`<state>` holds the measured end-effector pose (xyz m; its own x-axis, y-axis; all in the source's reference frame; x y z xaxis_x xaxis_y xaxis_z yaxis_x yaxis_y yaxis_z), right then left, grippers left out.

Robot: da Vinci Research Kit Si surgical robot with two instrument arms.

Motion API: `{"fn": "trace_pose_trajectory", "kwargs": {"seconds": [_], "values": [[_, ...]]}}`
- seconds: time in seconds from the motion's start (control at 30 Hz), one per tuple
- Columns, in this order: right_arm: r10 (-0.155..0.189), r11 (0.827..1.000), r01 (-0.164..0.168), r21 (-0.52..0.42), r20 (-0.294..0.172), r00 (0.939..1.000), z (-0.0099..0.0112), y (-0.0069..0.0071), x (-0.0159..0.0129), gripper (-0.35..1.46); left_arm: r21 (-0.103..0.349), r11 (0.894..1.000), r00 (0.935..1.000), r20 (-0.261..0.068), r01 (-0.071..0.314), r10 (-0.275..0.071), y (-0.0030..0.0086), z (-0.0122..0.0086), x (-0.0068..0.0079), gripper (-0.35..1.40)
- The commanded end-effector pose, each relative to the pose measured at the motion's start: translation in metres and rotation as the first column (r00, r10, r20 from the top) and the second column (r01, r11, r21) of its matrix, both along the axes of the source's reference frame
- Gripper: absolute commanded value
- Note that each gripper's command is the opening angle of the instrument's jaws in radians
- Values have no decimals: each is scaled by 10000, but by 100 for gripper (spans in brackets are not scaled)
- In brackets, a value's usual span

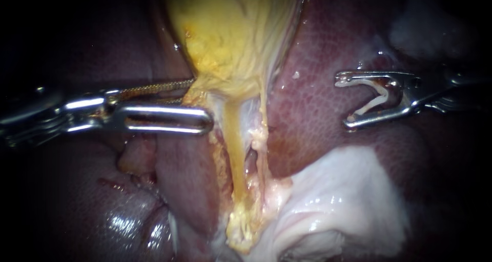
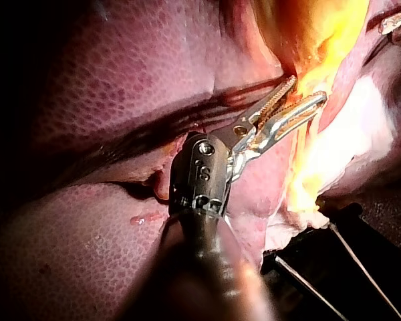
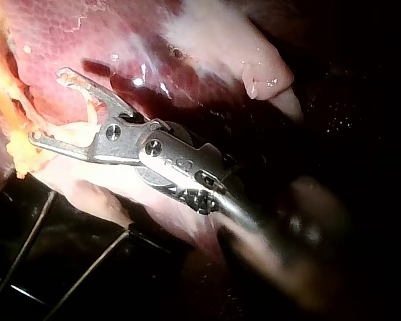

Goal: Clipping first clip left tube

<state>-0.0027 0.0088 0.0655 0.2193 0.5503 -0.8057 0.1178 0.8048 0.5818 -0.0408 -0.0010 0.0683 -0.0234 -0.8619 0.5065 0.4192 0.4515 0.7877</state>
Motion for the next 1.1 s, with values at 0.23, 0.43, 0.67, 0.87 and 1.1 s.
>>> {"fn": "trace_pose_trajectory", "kwargs": {"seconds": [0.23, 0.43, 0.67, 0.87, 1.1], "values": [[1, 10000, -1, -1, 2, 10000, 0, 0, 0, 60, 313, 9995, 9998, -176, 102, -96, 0, -3, 6, -35], [2, 10000, -2, -3, 2, 10000, 1, 0, 0, 60, 319, 9994, 9997, -211, 152, -145, -1, -5, 5, -35], [5, 10000, -5, -4, 1, 10000, 1, 0, 0, 60, 333, 9993, 9996, -239, 143, -135, -1, -5, 7, -35], [5, 10000, -5, -11, 1, 10000, 1, 0, 1, 60, 450, 9990, 9998, -202, 73, -63, 9, -19, 24, -35], [6, 10000, -6, -13, 1, 10000, 2, 0, 1, 60, 617, 9978, 9997, -112, 232, -226, 23, -44, 58, -35]]}}
